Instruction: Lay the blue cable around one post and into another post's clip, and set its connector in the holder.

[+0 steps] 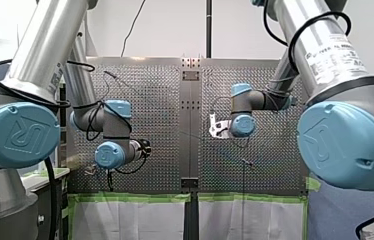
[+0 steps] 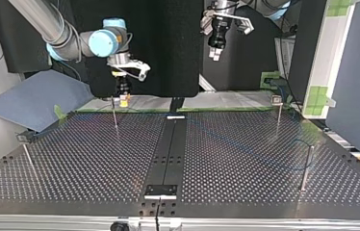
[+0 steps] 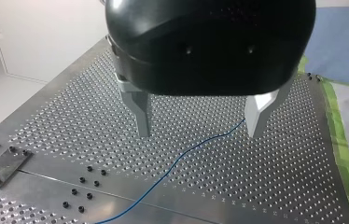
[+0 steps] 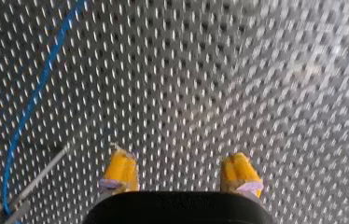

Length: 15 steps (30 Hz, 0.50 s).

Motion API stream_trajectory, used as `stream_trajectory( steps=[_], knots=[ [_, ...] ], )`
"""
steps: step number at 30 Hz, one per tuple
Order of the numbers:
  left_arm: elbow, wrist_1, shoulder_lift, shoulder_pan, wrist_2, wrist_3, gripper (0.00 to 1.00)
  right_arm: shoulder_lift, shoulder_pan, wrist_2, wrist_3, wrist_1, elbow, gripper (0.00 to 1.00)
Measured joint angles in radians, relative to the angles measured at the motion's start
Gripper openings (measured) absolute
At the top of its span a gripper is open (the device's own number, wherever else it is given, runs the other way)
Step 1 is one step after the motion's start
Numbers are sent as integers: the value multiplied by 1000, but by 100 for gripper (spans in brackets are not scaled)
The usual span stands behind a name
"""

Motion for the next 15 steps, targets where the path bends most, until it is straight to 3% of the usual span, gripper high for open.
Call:
stream_trajectory(
  steps=[7,15],
  knots=[
    [3,0,0,1,-10,-1,99,1,58,3,3,3,0,90],
    [7,-5,0,1,-48,4,99,6,130,62,26,28,4,90]
  ],
)
